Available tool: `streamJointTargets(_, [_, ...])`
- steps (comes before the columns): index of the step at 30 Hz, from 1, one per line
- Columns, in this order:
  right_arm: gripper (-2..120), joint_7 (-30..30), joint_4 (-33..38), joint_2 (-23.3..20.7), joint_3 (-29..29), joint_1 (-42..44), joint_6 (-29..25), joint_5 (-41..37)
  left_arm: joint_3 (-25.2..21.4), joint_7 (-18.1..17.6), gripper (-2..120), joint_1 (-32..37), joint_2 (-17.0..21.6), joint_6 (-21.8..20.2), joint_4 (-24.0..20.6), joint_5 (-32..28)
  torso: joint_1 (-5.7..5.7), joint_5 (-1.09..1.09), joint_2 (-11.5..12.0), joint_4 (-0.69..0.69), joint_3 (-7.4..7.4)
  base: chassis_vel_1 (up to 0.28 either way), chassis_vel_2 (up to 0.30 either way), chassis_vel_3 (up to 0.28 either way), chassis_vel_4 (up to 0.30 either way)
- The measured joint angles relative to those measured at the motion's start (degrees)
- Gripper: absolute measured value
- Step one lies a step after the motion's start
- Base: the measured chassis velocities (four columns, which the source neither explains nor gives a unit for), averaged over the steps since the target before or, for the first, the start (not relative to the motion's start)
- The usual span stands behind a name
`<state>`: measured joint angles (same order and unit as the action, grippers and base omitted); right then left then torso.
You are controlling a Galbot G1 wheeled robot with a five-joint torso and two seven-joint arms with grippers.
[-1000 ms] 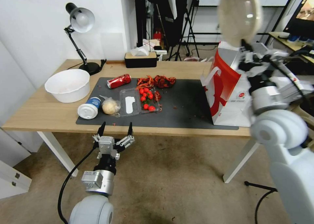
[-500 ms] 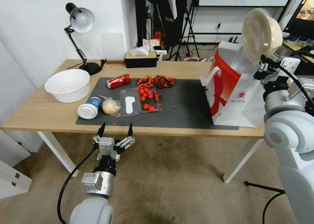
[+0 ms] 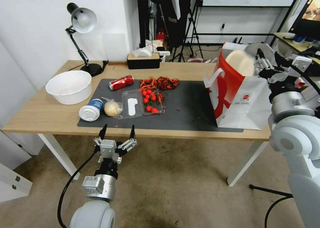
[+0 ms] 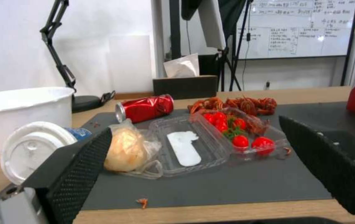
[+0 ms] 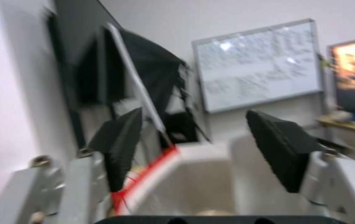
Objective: Pick up the trash from the table and place it into the takeout bag.
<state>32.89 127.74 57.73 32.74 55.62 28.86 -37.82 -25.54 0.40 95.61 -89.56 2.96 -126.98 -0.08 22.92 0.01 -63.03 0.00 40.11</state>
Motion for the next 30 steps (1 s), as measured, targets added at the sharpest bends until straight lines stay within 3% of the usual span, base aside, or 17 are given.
streamJointTargets(8, [97,0.24,0.39,0.10,0.85,0.69,-0.29,-0.75,-0.05,0.01,100,0.16,0.02,0.16,-0.28,0.18,0.00,-0.01,0.00,-0.01,0.00,0.000,0.000,0.000,0.000])
streamJointTargets(14, [100,-0.67,0.76,0.05,1.09,0.78,-3.61,-3.64,-0.05,0.02,100,0.14,0.09,0.15,-0.29,0.19,0.00,-0.01,0.00,0.00,0.00,0.000,0.000,0.000,0.000])
streamJointTargets(17, [100,-5.16,2.54,0.19,1.13,2.16,-10.66,-6.39,-0.07,0.02,100,0.01,0.18,0.11,-0.30,0.20,0.00,-0.01,0.00,-0.01,0.00,0.000,0.000,0.000,0.000])
streamJointTargets(22, [100,-10.81,3.98,0.64,0.52,4.15,-17.15,-6.79,-0.11,0.03,100,-0.02,0.35,0.08,-0.30,0.18,0.00,-0.01,0.00,0.00,0.00,0.000,0.000,0.000,0.000])
streamJointTargets(25, [100,-20.42,5.95,1.25,-0.09,8.18,-24.61,-8.00,-0.19,0.03,100,-0.09,0.54,0.05,-0.23,0.09,0.00,-0.01,0.00,0.00,0.00,0.000,0.000,0.000,0.000])
streamJointTargets(30, [100,-26.69,7.49,1.41,-1.17,13.79,-29.22,-4.66,-0.20,0.02,100,-0.20,0.55,0.04,-0.11,0.02,0.00,-0.02,0.00,0.00,0.00,0.000,0.000,0.000,0.000])
